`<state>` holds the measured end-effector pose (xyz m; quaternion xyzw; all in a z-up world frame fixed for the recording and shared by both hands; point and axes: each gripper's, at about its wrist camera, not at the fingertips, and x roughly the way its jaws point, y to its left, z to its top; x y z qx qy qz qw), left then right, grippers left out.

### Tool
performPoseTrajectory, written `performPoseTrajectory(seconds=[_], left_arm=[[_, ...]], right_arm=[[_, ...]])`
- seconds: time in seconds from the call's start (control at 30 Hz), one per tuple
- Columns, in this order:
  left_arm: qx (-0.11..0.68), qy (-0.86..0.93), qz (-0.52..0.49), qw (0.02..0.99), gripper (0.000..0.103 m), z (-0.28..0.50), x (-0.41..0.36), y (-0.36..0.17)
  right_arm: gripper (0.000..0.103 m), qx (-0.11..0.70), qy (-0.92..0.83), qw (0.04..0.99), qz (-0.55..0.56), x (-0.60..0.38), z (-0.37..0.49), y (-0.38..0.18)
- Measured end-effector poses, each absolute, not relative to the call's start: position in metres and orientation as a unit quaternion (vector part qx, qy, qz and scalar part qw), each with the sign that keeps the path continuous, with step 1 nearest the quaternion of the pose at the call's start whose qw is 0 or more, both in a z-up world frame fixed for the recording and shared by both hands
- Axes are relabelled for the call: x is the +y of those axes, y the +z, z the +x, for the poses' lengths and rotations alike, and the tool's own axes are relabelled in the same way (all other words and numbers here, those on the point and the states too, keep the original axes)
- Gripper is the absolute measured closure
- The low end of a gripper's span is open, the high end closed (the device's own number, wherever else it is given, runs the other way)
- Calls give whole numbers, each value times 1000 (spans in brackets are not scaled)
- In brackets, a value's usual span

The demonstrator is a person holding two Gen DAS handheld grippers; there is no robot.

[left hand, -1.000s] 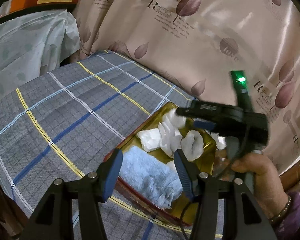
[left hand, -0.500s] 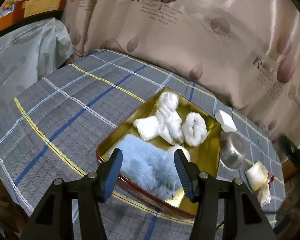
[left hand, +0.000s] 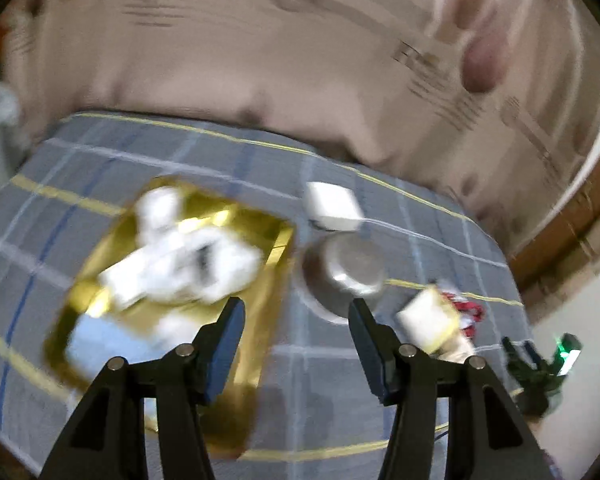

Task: Organize soft objects
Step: 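Move the left gripper to the white foam block and grasp it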

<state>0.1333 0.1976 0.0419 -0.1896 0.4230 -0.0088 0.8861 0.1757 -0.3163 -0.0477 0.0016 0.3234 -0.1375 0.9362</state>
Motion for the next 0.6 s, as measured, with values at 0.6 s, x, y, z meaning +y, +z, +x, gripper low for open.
performPoseTrajectory(seconds=[0.6], left_arm=[[557, -12, -346, 755, 47, 363, 206, -52]], right_arm=[[8, 317, -72, 942, 87, -335, 169, -46]])
